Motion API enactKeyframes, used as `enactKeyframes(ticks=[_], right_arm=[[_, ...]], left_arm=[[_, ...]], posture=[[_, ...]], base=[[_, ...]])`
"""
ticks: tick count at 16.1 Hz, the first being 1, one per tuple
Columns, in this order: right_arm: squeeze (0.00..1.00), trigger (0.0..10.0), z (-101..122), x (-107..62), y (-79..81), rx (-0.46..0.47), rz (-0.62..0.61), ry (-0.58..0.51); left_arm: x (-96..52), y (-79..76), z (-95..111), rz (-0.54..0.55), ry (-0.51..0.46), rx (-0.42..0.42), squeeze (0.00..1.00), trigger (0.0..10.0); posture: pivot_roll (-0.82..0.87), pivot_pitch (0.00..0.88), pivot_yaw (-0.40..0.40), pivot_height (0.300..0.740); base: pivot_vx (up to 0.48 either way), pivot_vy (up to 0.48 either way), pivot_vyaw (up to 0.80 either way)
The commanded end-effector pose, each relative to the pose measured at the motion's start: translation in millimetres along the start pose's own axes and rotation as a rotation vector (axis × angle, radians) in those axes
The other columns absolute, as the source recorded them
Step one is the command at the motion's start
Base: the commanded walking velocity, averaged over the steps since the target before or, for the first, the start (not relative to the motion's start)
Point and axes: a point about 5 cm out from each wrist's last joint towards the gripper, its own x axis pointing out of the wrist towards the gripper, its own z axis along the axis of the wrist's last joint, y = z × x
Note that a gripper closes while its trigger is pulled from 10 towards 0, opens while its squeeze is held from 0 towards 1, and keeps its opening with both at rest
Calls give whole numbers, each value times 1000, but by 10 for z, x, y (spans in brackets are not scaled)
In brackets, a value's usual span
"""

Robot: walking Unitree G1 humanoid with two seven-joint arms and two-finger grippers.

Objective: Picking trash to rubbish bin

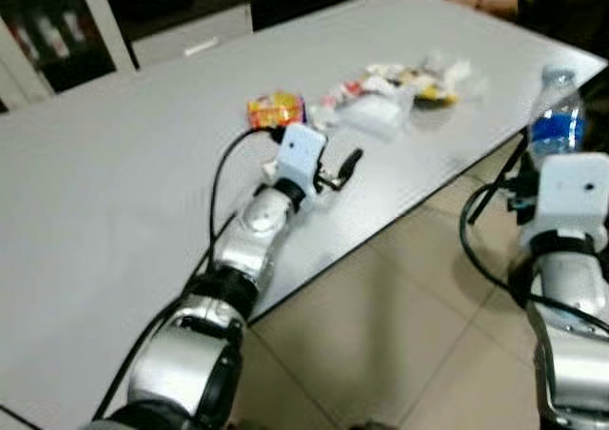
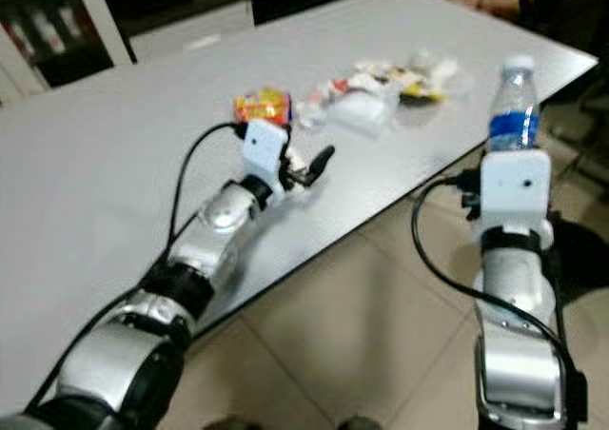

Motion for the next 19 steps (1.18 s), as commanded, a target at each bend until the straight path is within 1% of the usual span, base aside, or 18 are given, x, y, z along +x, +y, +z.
enactKeyframes(ticks=[1,4,10,13,14,15,17,19], right_arm=[[0,10000,48,-5,10,-2,-1,-23],[0,10000,51,-14,9,-5,-2,-25],[0,10000,78,-42,58,6,2,-26],[0,10000,84,-72,80,19,-1,-21],[0,10000,84,-84,84,24,-6,-19],[0,10000,97,-111,84,33,-18,-24],[0,10000,105,-119,91,35,-20,-26],[0,10000,113,-132,114,40,-21,-27]], left_arm=[[-9,35,-11,4,13,13,1000,10000],[-10,33,-19,3,17,16,1000,10000],[-5,47,-66,-6,69,52,1000,10000],[45,88,-30,9,96,77,1000,10000],[56,111,-31,18,116,79,1000,10000],[73,131,-30,22,143,102,1000,10000],[80,144,-24,29,149,106,1000,10000],[97,174,-12,63,164,105,1000,10000]], posture=[[33,78,22,740],[32,81,26,740],[38,108,39,740],[41,138,58,740],[43,152,71,740],[46,157,77,740],[49,159,86,740],[54,160,95,740]], base=[[0,0,0],[0,0,0],[0,0,0],[0,0,0],[0,0,0],[0,0,0],[0,0,0],[0,0,0]])
